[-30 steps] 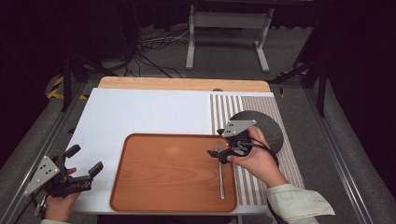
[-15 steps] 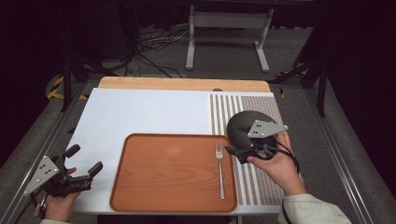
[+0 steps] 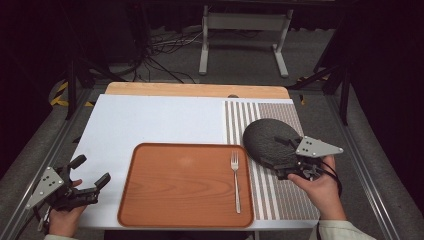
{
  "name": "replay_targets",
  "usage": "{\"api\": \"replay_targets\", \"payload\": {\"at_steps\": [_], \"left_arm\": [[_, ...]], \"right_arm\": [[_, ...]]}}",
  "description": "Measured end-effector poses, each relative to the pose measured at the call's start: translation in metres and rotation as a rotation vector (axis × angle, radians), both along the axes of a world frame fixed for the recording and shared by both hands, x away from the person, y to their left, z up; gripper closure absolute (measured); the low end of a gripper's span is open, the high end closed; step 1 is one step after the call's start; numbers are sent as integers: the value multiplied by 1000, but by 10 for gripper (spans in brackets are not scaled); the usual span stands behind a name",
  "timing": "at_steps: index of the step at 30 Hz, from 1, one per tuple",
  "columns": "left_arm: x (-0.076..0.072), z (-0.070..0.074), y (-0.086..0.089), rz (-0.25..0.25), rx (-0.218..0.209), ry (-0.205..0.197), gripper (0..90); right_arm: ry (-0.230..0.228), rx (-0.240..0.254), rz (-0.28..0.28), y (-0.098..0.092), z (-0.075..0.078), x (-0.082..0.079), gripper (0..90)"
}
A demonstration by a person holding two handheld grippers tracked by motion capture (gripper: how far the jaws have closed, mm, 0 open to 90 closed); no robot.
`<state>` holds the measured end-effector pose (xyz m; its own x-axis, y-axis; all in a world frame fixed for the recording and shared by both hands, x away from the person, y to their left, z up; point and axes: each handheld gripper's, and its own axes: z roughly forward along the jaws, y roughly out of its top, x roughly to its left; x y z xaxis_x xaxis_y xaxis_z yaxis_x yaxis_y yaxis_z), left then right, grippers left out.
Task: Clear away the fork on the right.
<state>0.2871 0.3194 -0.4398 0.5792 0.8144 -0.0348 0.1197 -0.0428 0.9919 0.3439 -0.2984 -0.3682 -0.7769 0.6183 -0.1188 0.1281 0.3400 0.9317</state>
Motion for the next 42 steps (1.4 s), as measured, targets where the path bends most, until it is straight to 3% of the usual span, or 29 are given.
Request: {"api": "replay_targets", "payload": {"at_steps": [19,28,42], "left_arm": [[0,0,-1,2,3,-2,2],[0,0,0,4,5,-4,1],[1,-2,0,4,3,-2,2]], "right_arm": [[-12,105,-49,-36,-41,-13,153],[-1,114,-69,-46,-57,-16,158],[54,102,-89,-51,-80,-21,144]]}}
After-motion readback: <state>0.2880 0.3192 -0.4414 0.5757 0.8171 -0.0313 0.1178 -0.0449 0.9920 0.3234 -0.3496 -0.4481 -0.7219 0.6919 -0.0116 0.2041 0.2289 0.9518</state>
